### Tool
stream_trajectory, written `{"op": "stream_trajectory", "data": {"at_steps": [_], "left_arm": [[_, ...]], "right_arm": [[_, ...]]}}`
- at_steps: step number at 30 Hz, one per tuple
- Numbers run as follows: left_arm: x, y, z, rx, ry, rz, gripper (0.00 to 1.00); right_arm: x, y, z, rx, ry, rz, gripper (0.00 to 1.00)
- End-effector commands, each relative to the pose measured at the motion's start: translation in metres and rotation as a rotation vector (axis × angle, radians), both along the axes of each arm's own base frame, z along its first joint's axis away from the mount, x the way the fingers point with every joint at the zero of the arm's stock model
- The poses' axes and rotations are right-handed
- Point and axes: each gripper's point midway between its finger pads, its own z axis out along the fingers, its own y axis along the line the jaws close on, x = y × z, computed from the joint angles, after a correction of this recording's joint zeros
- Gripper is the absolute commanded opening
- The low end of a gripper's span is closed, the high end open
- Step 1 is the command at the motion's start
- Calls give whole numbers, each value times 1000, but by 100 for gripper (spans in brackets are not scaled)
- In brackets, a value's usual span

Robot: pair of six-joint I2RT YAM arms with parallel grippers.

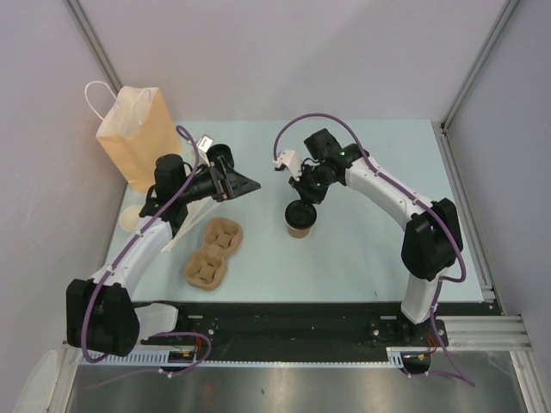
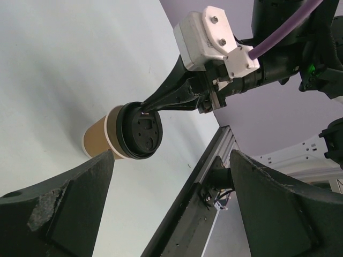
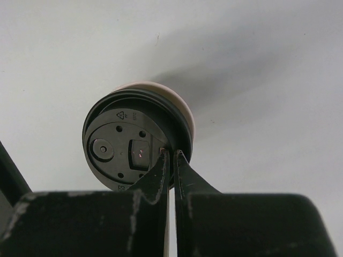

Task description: Pack the takeout coffee

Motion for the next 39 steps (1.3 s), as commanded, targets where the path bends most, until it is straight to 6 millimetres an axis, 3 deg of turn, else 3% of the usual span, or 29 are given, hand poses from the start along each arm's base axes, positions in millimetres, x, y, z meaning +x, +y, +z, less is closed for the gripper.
{"op": "stream_trajectory", "data": {"at_steps": [1,23,33,39], "left_arm": [[-2,-4,7,-14,-34,-20,94],[1,-8,2,-6,-19,-31,93],[2,-8,0,3,-15,-32,93],[3,-9,0,3,-14,-34,92]], "right_arm": [[16,11,14,50,-49,13,0],[15,12,-2,38,-16,26,0],[15,11,-4,35,-14,27,12],[12,9,3,40,-21,32,10]]}}
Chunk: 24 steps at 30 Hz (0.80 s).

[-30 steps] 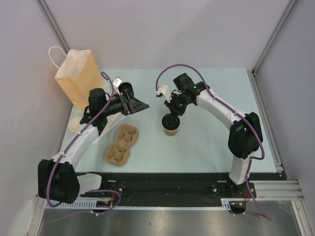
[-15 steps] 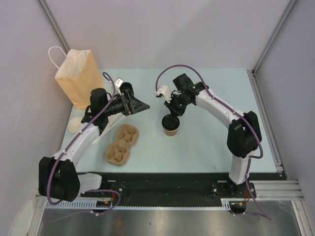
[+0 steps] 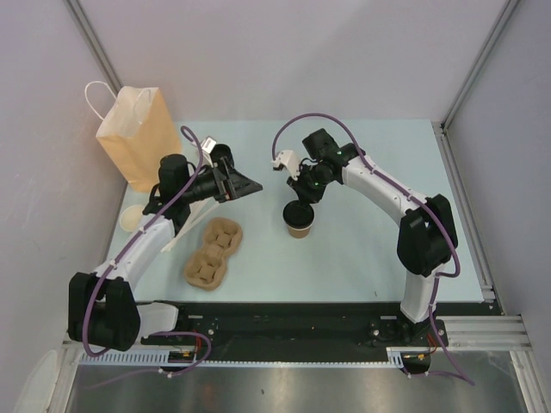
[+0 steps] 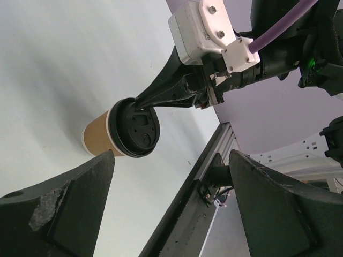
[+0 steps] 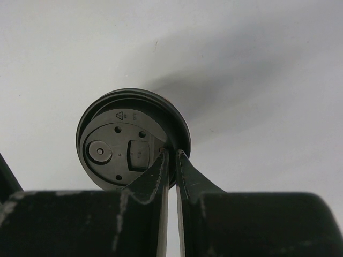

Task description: Pack the takeout coffee

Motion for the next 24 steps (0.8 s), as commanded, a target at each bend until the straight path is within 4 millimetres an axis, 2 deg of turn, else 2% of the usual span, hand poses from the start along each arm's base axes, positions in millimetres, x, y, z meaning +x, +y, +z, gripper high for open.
{"op": "stream_trajectory", "data": {"at_steps": [1,7,24], "left_arm": [[1,-4,9,-4,-44,-22,93],[2,-5,9,-3,-42,-24,92],[3,-7,8,1,-43,-28,92]], "right_arm": [[3,3,14,31,-37,19,10],[2,2,23,41,-53,20,10],[-4,-1,27,38,-64,33,10]]}}
